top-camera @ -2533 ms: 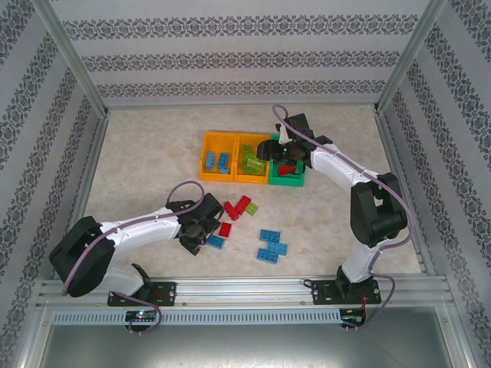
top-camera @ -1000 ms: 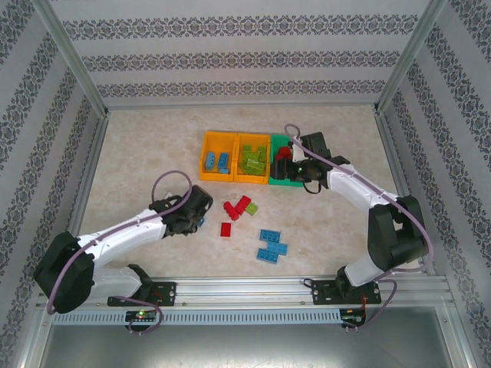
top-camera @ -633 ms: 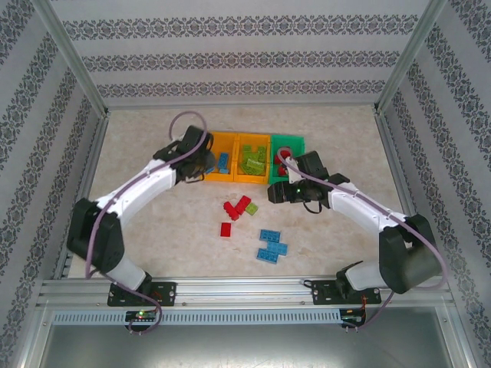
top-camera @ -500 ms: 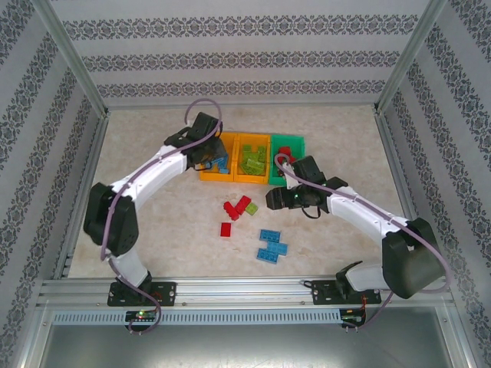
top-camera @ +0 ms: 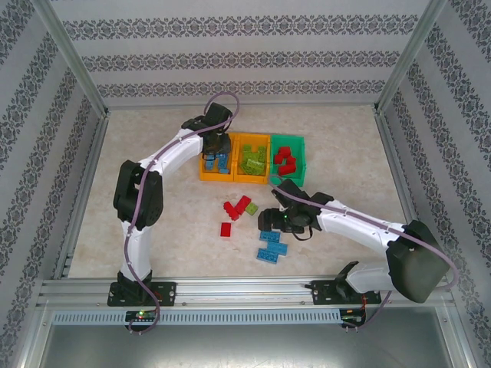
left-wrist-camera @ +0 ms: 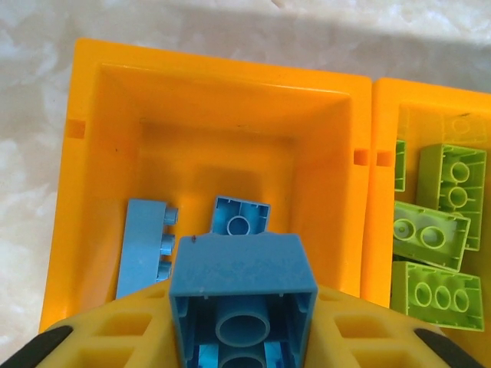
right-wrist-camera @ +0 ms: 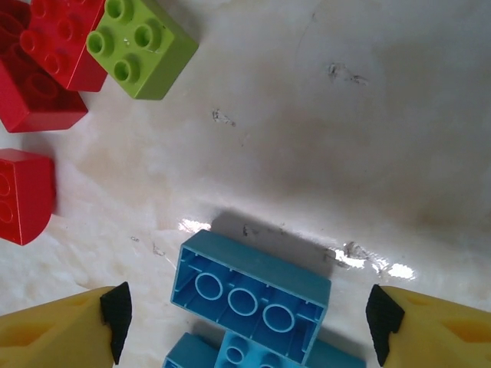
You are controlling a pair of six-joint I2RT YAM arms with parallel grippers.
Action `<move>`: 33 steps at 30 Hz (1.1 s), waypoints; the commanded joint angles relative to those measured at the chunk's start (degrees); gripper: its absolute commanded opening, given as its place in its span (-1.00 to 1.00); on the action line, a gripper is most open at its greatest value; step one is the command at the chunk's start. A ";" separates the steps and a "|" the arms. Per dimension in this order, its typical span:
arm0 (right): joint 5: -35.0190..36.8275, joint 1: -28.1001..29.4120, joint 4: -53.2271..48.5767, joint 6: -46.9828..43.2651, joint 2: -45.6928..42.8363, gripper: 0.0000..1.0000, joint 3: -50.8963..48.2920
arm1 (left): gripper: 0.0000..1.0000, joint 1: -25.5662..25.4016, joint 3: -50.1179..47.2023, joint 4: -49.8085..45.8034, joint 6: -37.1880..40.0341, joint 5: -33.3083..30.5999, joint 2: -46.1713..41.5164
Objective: Sort the legos into containers by color
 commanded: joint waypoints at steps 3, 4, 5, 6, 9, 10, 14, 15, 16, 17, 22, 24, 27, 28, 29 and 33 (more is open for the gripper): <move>3.51 3.07 -1.92 6.43 2.78 0.73 1.35 | -0.13 0.33 1.73 -1.37 2.53 -0.96 0.28; 3.74 3.64 -1.93 6.99 3.31 0.74 1.51 | -0.10 0.37 1.60 -1.20 2.53 -1.06 0.16; 3.97 4.05 -1.99 7.48 3.87 0.75 1.60 | -0.07 0.31 1.43 -1.05 2.50 -1.16 0.06; 3.90 4.32 -1.91 7.77 4.43 0.76 1.69 | -0.04 0.31 1.11 -0.80 2.40 -1.32 -0.17; 4.04 5.13 -2.16 8.55 6.47 0.80 2.61 | 0.05 0.32 -0.25 0.52 2.09 -1.26 -1.19; 4.36 5.46 -2.08 8.84 7.06 0.79 2.97 | 0.06 0.32 -0.69 0.97 2.00 -1.25 -1.46; 4.64 5.92 -1.77 9.36 9.57 0.80 4.21 | 0.15 0.31 -2.31 2.00 1.49 -0.82 -2.96; 4.55 6.02 -1.86 9.43 10.32 0.79 4.41 | 0.17 0.30 -2.83 2.38 1.36 -0.81 -3.56; 4.32 6.09 -1.86 9.57 10.92 0.78 4.67 | 0.21 0.32 -3.56 2.92 1.25 -0.81 -4.32; 4.06 6.19 -1.89 9.67 11.49 0.76 4.78 | 0.26 0.32 -4.20 3.25 1.11 -0.97 -5.14; 4.23 6.36 -2.75 9.97 13.41 0.63 5.30 | 0.45 0.31 -7.26 4.64 0.82 -2.06 -9.13; 4.49 6.46 -3.54 9.76 14.13 0.56 5.67 | 0.55 0.30 -8.85 5.36 0.63 -3.14 -10.99; 5.07 6.70 -4.52 9.21 14.98 0.42 6.57 | 0.71 0.29 -11.04 6.44 0.34 -4.48 -13.51; 5.52 6.80 -4.90 8.97 15.26 0.38 6.94 | 0.74 0.36 -11.65 6.75 0.25 -4.71 -14.22; 5.99 6.87 -5.38 8.60 15.46 0.33 7.38 | 0.78 0.41 -12.41 6.97 0.13 -4.99 -14.93; 8.03 6.89 -7.10 6.87 15.16 0.12 9.27 | 0.88 0.41 -14.90 7.61 -0.13 -6.17 -17.67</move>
